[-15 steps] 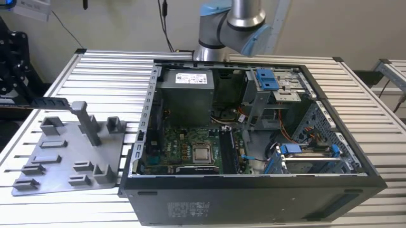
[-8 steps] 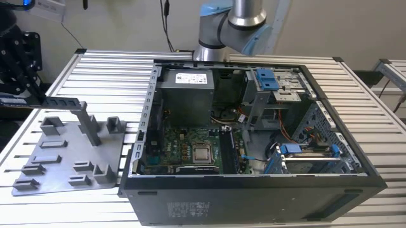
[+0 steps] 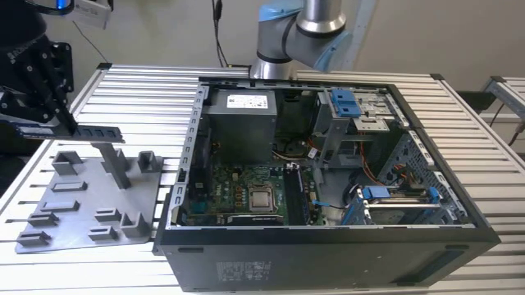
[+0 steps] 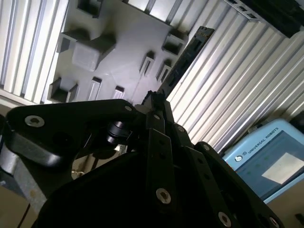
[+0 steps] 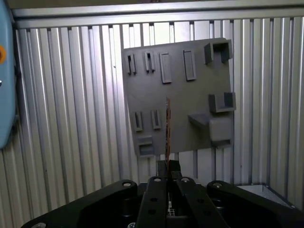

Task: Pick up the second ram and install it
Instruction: 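Pick up the second ram and move it above second insertion slot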

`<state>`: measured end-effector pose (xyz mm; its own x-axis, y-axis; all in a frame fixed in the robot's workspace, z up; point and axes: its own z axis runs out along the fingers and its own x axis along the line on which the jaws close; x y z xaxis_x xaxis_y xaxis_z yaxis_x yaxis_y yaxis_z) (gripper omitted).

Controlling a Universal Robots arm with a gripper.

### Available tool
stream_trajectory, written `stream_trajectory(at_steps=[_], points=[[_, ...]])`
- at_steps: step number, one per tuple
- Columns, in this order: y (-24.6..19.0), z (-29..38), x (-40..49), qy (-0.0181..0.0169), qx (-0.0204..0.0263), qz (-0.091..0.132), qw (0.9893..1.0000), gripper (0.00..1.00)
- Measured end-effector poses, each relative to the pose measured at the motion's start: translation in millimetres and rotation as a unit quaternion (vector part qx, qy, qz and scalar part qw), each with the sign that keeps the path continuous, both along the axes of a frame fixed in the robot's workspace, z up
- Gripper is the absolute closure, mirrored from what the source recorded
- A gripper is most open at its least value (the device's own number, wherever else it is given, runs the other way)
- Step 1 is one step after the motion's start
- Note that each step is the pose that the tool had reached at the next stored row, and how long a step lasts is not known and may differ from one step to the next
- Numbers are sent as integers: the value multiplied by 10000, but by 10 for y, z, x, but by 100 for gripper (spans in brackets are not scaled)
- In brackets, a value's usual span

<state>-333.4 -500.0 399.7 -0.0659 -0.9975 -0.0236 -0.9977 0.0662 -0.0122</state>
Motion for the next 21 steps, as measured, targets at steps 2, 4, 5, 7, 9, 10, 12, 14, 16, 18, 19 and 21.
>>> stream_trajectory(at_steps=[2,4,5,7,9,10,12,14,16,18,19,21], points=[[0,0,63,4,0,0,10000,86],[0,-1,124,7,1,0,10000,86],[0,0,158,10,0,0,10000,86],[0,0,223,13,0,0,10000,86],[0,0,286,16,0,0,10000,86],[0,0,318,17,0,0,10000,86],[0,0,384,21,0,0,10000,86],[0,0,450,24,0,0,10000,86],[0,0,517,27,0,0,10000,86],[0,0,586,30,0,0,10000,86],[0,0,619,32,0,0,10000,86],[0,0,685,35,0,0,10000,86]])
